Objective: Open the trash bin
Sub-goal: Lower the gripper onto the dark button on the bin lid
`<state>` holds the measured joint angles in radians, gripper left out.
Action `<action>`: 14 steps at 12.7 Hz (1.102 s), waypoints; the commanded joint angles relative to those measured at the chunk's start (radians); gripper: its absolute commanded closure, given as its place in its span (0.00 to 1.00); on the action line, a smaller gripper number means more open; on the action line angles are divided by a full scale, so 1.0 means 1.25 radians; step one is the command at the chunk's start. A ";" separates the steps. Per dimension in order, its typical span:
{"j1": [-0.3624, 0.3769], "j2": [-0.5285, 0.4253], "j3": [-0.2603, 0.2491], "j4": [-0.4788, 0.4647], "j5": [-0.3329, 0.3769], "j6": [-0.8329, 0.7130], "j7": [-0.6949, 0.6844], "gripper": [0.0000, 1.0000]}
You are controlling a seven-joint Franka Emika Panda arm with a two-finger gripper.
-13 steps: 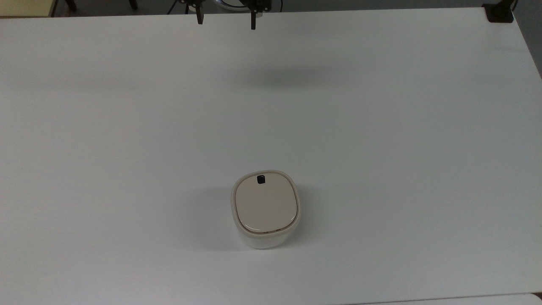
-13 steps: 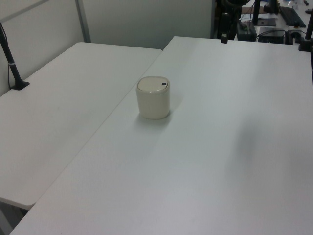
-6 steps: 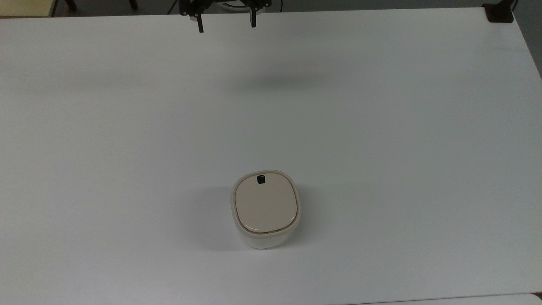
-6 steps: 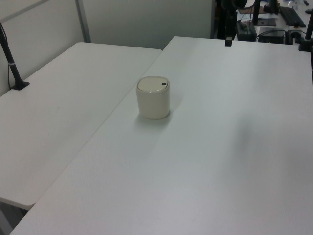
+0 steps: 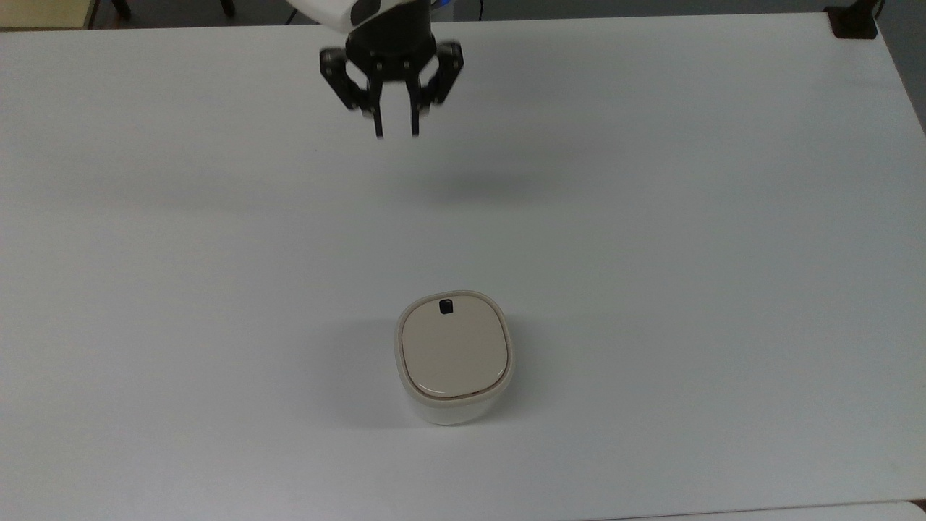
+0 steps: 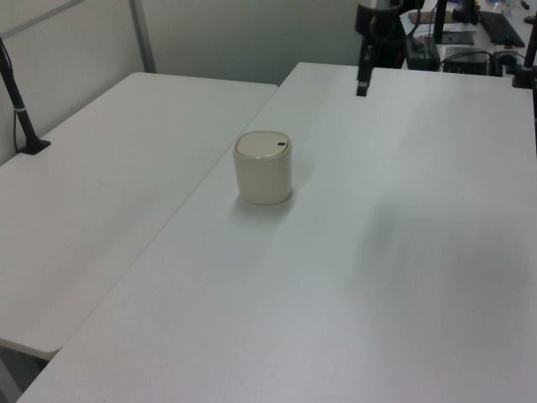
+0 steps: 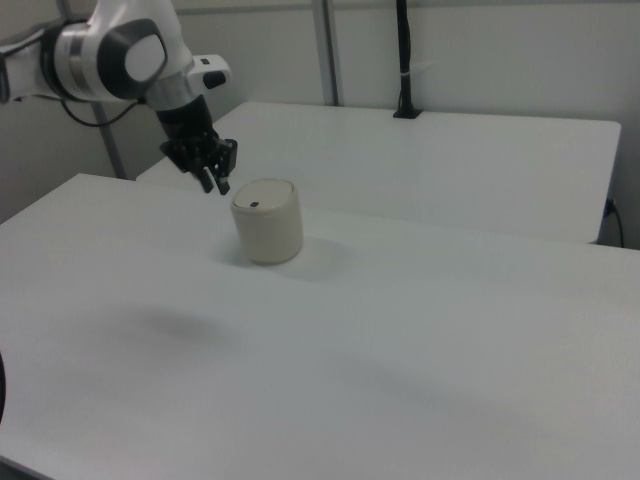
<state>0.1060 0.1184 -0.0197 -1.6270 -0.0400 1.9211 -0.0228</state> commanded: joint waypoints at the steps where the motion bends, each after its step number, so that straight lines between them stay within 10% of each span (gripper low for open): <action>1: 0.005 0.076 0.002 0.023 0.008 0.211 0.220 1.00; 14: 0.056 0.267 0.001 0.025 0.001 0.581 0.508 1.00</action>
<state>0.1686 0.4300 -0.0121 -1.6097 -0.0402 2.6114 0.5742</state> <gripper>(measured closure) 0.991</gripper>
